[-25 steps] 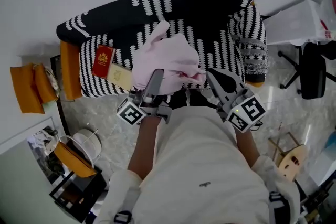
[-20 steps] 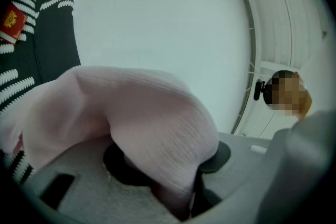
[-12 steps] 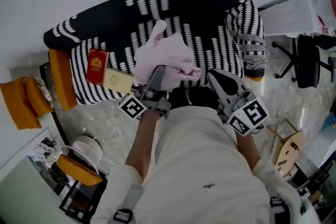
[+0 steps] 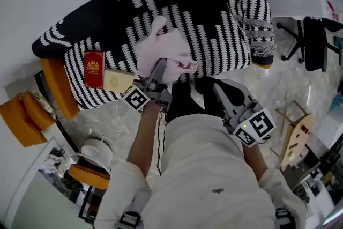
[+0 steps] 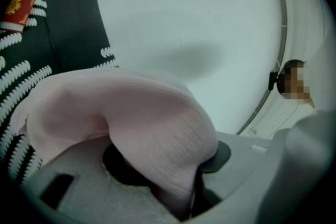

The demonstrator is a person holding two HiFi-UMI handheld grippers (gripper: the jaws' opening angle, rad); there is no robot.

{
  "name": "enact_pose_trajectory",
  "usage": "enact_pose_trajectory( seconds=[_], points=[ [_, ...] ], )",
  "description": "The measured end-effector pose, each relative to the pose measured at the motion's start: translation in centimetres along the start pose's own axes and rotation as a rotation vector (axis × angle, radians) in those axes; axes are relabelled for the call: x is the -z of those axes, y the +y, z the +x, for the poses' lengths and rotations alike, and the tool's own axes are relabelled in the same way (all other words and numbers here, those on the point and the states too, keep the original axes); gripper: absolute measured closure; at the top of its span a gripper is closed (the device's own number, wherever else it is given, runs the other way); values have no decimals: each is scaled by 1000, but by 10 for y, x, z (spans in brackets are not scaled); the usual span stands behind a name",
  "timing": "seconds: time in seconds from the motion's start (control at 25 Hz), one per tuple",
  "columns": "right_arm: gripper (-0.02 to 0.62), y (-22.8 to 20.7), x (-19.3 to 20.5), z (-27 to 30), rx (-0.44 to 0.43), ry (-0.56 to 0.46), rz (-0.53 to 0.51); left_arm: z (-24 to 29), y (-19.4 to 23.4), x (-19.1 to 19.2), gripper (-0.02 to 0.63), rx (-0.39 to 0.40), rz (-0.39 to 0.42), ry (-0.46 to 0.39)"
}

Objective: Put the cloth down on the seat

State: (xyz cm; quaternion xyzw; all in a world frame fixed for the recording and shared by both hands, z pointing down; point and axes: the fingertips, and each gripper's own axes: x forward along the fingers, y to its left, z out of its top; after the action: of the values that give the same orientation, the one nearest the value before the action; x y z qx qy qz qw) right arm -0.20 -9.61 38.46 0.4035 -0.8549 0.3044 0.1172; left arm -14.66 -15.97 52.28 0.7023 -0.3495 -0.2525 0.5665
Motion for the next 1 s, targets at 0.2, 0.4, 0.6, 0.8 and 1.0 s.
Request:
enact_pose_trajectory(
  seconds=[0.2,0.4,0.6,0.8,1.0],
  points=[
    [586,-5,14,2,30,26,25,7,42,2,403,-42,11,29],
    [586,-12,30,1,55,63,60,9,77,10,402,-80,-6,39],
    [586,-13,45,4,59,104,83,13,109,21,400,-103,-28,42],
    [586,-18,63,9,66,137,105,18,142,28,397,-123,-45,32],
    [586,-19,76,10,72,166,129,15,171,34,393,-148,-57,34]
  ],
)
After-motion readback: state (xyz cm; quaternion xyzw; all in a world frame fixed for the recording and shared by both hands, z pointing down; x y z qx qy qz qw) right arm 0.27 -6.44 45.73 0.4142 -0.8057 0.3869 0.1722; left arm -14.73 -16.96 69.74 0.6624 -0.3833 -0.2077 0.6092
